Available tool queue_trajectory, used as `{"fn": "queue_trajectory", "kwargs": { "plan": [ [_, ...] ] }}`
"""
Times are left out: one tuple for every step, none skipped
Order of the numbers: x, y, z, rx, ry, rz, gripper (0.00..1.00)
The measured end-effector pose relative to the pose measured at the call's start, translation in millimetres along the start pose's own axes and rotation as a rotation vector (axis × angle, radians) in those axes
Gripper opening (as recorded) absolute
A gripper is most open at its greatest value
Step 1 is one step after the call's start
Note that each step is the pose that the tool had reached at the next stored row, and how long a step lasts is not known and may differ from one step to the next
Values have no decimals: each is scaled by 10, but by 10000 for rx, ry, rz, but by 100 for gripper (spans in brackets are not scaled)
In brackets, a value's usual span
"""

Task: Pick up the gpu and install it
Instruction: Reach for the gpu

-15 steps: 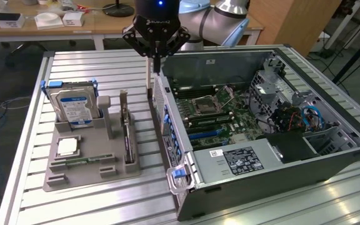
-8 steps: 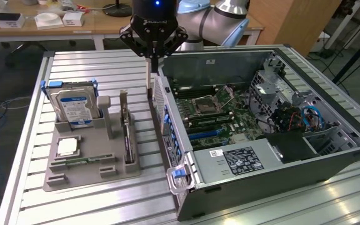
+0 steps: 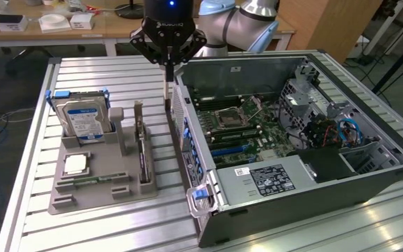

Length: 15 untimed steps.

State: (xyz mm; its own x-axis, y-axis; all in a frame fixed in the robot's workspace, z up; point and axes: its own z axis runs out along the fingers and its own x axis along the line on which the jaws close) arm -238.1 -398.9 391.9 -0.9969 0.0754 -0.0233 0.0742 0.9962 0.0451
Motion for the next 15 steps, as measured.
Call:
{"fn": "queue_trajectory", "kwargs": {
  "plan": [
    [8, 0, 0, 0, 1, 0, 11],
    [16, -1, -1, 0, 0, 0, 11],
    [24, -2, 0, 0, 0, -1, 11],
    [32, -3, -1, 0, 0, -1, 11],
    [41, -3, -1, 0, 0, -1, 11],
    [49, -4, -1, 0, 0, 0, 11],
    [58, -5, -1, 0, 0, -1, 11],
    [67, -6, -1, 0, 0, -1, 11],
    [75, -6, -1, 0, 0, -1, 11],
    [84, -7, -2, 0, 0, -1, 11],
    [93, -8, -2, 0, 0, -1, 11],
    [101, -8, -2, 0, 0, -1, 11],
    [110, -9, -2, 0, 0, -1, 11],
    [119, -10, -3, 0, 0, -1, 11],
    [128, -10, -3, 0, 1, -1, 11]
  ]
}}
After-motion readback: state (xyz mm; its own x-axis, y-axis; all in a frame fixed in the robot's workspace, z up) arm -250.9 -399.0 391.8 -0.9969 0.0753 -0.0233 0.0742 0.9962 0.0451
